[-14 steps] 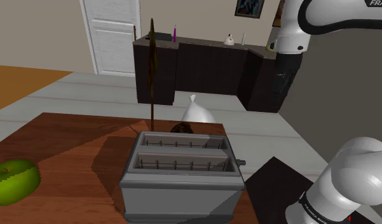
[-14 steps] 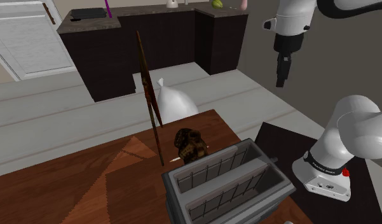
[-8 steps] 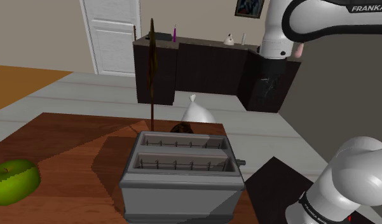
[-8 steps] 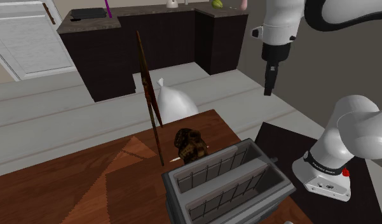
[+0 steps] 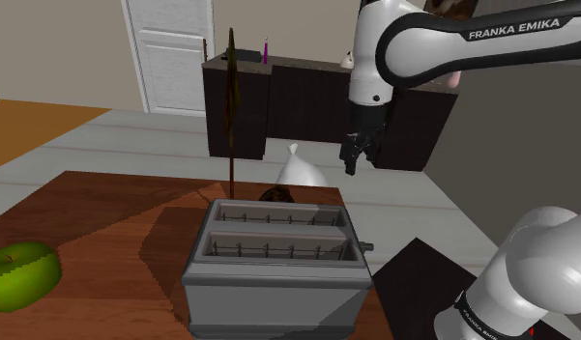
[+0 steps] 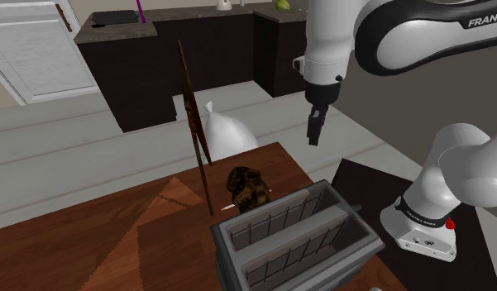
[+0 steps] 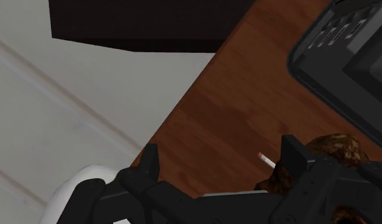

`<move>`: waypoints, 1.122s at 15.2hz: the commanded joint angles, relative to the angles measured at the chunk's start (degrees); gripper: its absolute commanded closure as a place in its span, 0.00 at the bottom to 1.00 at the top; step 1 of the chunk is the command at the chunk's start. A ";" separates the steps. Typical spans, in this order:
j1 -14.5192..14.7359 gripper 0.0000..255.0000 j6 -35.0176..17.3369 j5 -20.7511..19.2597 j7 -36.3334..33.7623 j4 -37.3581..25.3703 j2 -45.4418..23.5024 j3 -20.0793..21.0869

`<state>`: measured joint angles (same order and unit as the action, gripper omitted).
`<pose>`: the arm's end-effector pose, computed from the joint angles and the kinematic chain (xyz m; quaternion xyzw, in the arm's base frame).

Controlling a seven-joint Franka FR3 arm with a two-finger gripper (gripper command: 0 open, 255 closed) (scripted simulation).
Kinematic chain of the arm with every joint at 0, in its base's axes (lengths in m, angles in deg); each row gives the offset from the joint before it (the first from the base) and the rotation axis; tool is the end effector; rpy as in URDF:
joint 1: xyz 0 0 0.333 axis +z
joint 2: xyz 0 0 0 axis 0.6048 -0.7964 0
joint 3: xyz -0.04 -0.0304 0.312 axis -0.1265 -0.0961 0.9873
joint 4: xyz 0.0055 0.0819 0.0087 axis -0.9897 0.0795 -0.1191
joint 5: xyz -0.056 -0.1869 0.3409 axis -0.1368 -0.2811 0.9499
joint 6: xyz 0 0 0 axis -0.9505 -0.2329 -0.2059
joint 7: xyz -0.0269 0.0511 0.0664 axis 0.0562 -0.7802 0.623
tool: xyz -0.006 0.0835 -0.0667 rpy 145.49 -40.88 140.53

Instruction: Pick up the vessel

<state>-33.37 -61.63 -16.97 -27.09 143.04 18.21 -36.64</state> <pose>0.3794 0.1185 0.5120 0.9967 0.0400 -0.0545 0.0439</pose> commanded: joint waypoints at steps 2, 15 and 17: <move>0.23 0.00 -3.57 -0.22 -3.60 -2.60 -5.54 2.54; 3.04 0.00 -11.80 -9.52 -21.58 -21.60 -32.55 10.93; 3.26 0.00 -12.54 -9.89 -22.01 -21.53 -33.28 10.88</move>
<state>-30.29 -73.47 -26.41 -48.51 121.64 -14.21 -25.84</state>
